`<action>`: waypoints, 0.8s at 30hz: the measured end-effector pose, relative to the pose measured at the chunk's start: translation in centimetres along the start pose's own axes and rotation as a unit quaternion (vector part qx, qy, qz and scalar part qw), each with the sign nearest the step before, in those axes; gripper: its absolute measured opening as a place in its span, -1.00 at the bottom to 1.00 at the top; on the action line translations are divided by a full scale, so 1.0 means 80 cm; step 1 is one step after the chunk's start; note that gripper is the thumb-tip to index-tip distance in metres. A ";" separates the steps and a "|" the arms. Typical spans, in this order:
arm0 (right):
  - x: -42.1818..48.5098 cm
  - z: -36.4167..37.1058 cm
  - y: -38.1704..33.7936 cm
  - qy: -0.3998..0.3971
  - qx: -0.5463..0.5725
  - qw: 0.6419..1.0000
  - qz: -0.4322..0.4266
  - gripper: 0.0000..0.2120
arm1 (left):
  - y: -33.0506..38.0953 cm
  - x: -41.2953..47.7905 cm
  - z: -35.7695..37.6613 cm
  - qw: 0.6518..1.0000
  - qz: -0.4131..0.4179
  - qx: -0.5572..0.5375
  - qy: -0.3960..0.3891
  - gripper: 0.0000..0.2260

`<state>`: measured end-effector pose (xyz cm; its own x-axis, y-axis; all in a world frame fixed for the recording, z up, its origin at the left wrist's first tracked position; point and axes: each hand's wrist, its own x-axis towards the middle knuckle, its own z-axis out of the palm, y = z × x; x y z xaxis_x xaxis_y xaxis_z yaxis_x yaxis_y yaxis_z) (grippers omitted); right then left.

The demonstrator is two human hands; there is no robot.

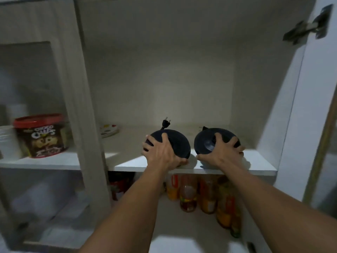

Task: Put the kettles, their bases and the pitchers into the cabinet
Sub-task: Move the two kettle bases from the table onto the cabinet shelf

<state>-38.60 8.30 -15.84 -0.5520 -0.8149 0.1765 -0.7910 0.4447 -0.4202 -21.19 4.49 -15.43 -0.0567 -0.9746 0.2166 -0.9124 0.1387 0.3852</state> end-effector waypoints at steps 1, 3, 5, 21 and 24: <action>0.020 0.002 0.005 -0.015 0.001 1.000 0.008 0.06 | 0.009 0.018 0.010 1.000 -0.009 0.003 -0.011 0.08; 0.057 0.010 0.012 -0.026 0.010 1.000 0.014 0.07 | 0.024 0.054 0.027 0.999 -0.027 0.009 -0.016 0.08; 0.085 0.019 0.016 -0.039 0.012 0.999 0.018 0.07 | 0.032 0.084 0.042 0.999 -0.045 0.009 -0.024 0.08; 0.202 0.081 0.009 -0.071 -0.035 0.997 -0.009 0.09 | 0.023 0.194 0.112 0.998 -0.062 -0.019 -0.011 0.10; 0.200 0.081 0.010 -0.069 -0.034 0.997 -0.012 0.07 | 0.019 0.194 0.112 0.998 -0.056 -0.021 -0.009 0.10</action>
<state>-46.40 -6.80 -19.14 -0.4951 -0.8668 0.0604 -0.8224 0.4450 -0.3544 -27.11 -12.01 -19.53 0.0365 -0.9873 0.1549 -0.8953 0.0366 0.4439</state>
